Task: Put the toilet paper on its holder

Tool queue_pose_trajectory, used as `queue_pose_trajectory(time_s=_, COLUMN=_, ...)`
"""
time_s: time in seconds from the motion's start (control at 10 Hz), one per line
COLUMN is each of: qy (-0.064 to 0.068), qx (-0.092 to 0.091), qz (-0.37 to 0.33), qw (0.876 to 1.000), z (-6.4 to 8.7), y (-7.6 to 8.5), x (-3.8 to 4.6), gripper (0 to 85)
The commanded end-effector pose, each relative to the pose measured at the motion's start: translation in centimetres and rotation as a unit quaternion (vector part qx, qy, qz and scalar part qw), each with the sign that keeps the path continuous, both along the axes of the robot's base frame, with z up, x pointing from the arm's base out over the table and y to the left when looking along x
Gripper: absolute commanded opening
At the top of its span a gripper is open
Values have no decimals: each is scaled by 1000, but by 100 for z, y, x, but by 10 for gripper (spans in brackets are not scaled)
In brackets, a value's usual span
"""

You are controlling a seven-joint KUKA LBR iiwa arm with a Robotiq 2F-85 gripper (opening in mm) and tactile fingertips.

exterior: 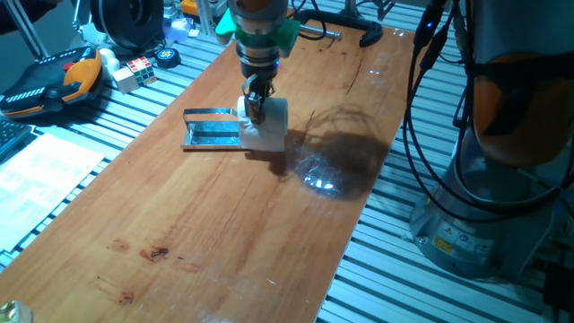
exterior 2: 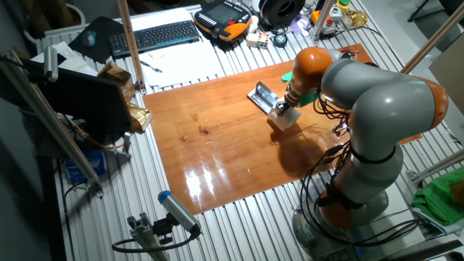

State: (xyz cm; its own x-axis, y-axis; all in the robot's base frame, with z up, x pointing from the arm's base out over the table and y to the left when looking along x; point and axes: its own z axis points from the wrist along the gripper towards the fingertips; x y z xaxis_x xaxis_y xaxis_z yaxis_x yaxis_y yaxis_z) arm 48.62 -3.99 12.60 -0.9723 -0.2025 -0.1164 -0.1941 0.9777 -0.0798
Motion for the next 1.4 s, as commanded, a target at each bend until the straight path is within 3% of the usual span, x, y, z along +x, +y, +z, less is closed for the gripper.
queue_pose_trajectory(time_s=0.0, qy=-1, qx=-1, qz=0, qw=1000, z=-13, y=-6, x=13, gripper=7)
queue_pose_trajectory(time_s=1.0, qy=-9, qx=-2, qz=4, qw=1000, z=-75, y=-41, x=151, gripper=7)
queue_pose_trajectory(time_s=1.3, qy=-12, qx=-1, qz=9, qw=1000, z=-103, y=-165, x=201, gripper=7)
